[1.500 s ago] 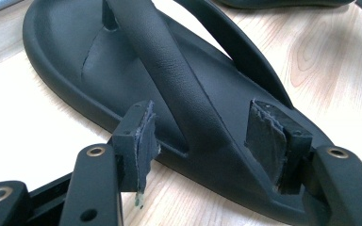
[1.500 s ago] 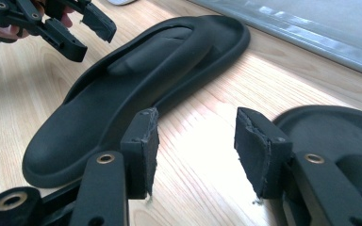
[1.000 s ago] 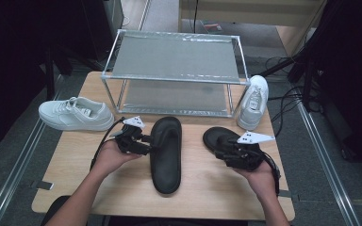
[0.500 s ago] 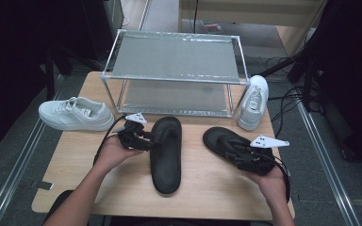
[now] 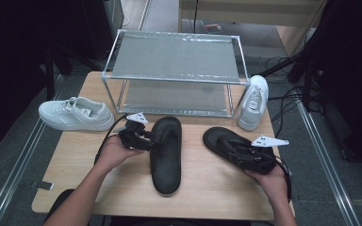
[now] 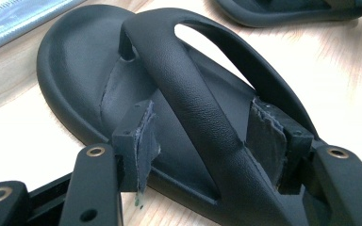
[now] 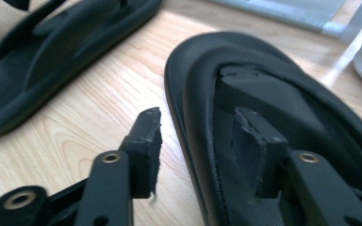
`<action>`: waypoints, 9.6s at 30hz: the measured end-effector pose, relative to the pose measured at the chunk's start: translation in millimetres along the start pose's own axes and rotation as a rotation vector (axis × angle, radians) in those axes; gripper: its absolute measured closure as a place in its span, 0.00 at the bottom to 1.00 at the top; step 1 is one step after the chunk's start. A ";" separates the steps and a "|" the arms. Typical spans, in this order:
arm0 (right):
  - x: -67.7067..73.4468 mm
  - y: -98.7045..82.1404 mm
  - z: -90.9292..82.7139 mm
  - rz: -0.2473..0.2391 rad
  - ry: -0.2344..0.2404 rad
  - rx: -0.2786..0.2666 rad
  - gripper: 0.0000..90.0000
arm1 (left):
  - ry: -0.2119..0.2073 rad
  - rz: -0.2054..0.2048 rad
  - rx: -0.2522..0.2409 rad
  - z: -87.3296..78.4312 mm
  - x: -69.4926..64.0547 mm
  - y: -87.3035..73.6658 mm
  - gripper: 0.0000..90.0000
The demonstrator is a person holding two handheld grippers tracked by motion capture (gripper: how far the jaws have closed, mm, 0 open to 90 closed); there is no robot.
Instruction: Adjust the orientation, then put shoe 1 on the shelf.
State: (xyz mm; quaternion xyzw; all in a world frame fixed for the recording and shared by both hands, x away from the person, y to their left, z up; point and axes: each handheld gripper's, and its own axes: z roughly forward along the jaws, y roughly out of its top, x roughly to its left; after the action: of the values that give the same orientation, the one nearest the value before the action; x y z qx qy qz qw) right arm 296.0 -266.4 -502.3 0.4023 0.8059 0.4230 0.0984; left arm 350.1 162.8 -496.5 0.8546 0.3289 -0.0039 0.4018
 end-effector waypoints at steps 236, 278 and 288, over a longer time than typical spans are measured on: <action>76.7 48.2 82.3 0.061 -0.064 0.037 0.84 | 0.034 -0.068 -0.063 -35.8 3.0 -28.6 0.45; 50.5 132.7 141.1 0.004 -0.042 -0.029 0.84 | 0.108 -0.128 -0.079 -61.4 -14.6 -69.1 0.44; 30.1 141.5 174.4 0.058 -0.080 -0.035 0.84 | 0.101 -0.117 -0.074 -59.0 -16.4 -68.2 0.44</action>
State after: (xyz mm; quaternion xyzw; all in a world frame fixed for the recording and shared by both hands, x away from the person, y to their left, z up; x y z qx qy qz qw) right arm 443.2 -94.2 -497.8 0.4403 0.7819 0.4232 0.1256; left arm 283.5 225.7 -498.8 0.8176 0.3979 0.0279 0.4153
